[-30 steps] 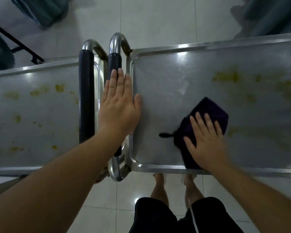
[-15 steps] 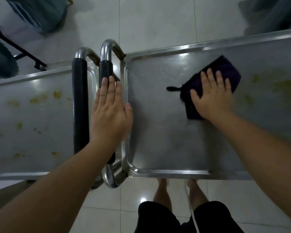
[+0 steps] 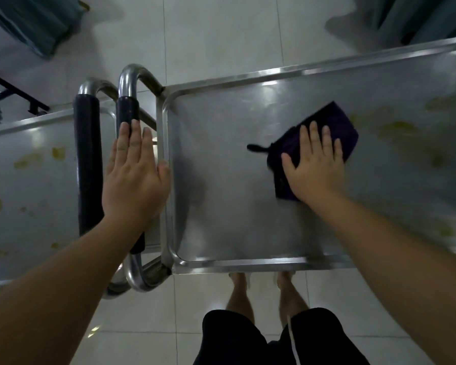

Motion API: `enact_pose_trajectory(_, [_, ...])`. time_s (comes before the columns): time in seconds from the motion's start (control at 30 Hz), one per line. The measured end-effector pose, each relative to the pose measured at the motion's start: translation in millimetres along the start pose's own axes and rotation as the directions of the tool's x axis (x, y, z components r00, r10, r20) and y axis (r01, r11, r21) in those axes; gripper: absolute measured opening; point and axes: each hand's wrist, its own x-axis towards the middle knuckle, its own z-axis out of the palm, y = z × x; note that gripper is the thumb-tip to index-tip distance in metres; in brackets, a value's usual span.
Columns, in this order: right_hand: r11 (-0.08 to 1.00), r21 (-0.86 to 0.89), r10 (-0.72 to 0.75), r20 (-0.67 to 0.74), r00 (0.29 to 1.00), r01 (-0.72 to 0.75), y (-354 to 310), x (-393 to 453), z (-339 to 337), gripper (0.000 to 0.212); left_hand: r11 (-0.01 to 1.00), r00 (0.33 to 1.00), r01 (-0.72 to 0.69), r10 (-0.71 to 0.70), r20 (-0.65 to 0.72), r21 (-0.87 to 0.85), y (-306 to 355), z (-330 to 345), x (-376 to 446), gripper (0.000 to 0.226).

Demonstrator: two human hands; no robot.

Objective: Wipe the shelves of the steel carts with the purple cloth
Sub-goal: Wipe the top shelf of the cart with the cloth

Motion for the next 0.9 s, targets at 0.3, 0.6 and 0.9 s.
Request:
enact_pose_trajectory(0.3, [0.993,-0.020,0.119,0.034,0.992,-0.118,58,-163,51,0.084,1.000,1.000,-0.006,0.005,-0.005,-0.014,-2,4,0,0.072])
enact_pose_trajectory(0.6, [0.981,0.040,0.190,-0.044,0.981,-0.188,49,42,-14,0.087,1.000,1.000,-0.004,0.004,0.007,0.006,-6,3,0,0.079])
enact_pose_trajectory(0.9, [0.989,0.009,0.145,0.004,0.989,-0.145,54,148,-58,0.085,0.999,0.999,0.032,-0.032,-0.004,-0.015,-6,3,1,0.076])
